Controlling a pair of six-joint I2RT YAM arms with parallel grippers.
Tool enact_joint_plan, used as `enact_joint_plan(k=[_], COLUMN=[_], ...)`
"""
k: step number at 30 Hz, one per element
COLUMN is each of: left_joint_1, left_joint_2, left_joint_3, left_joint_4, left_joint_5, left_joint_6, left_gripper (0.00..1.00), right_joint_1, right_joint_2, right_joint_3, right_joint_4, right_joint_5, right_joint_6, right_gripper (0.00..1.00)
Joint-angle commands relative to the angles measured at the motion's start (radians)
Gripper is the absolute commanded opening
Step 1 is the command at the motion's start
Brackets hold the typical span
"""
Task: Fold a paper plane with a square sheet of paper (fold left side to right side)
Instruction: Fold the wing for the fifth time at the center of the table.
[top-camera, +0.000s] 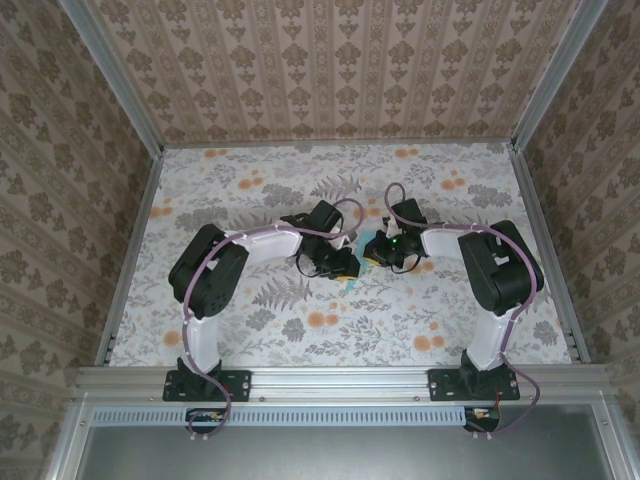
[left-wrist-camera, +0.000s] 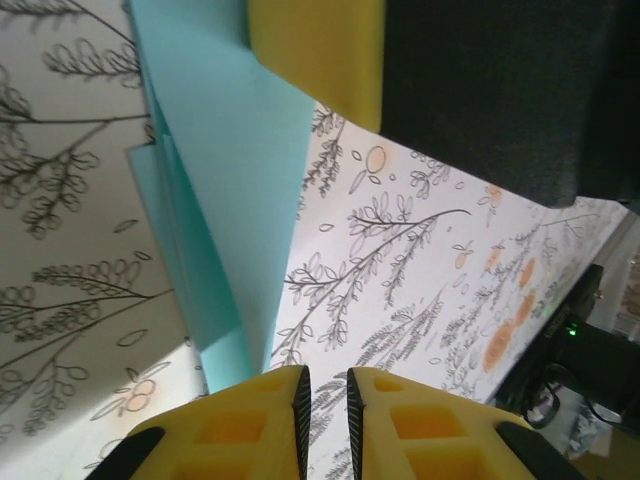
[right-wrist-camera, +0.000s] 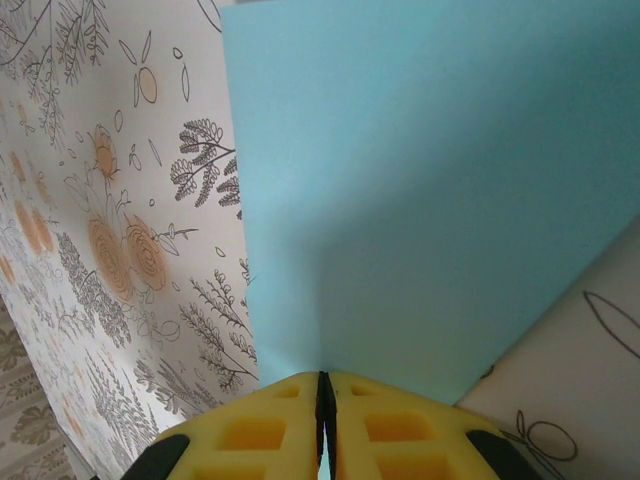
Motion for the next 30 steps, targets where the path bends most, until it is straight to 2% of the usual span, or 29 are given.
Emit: enact_joint_plan(k=[1, 9, 15, 30], left_joint_1=[-0.005, -0.01, -0.029, -0.022], left_joint_2=[-0.011, 0.005, 0.039, 0.065], left_joint_3=[-0.024, -0.02, 0.032, 0.037], left_joint_4=[0.035, 0.064, -0.066, -0.088], left_joint_5=[0.086, 0.11, 0.068, 0.006], left_joint_6=[-0.041, -0.052, 0.016, 0.036], left_gripper=[0.21, 0.21, 0.23, 0.23], right_joint_1=[0.003, 0.003, 0.003, 0.004], right_joint_2=[0.043, 0.043, 0.05, 0.049], right_joint_3=[0.005, 0.004, 0.009, 0.01], right_joint_4=[-0.093, -0.103, -0.109, -0.122], right_joint_5=[0.066, 0.071, 0.073, 0.074], right_joint_6=[-0.023, -0.029, -0.034, -0.04], right_gripper=[0.12, 0.12, 0.12, 0.12])
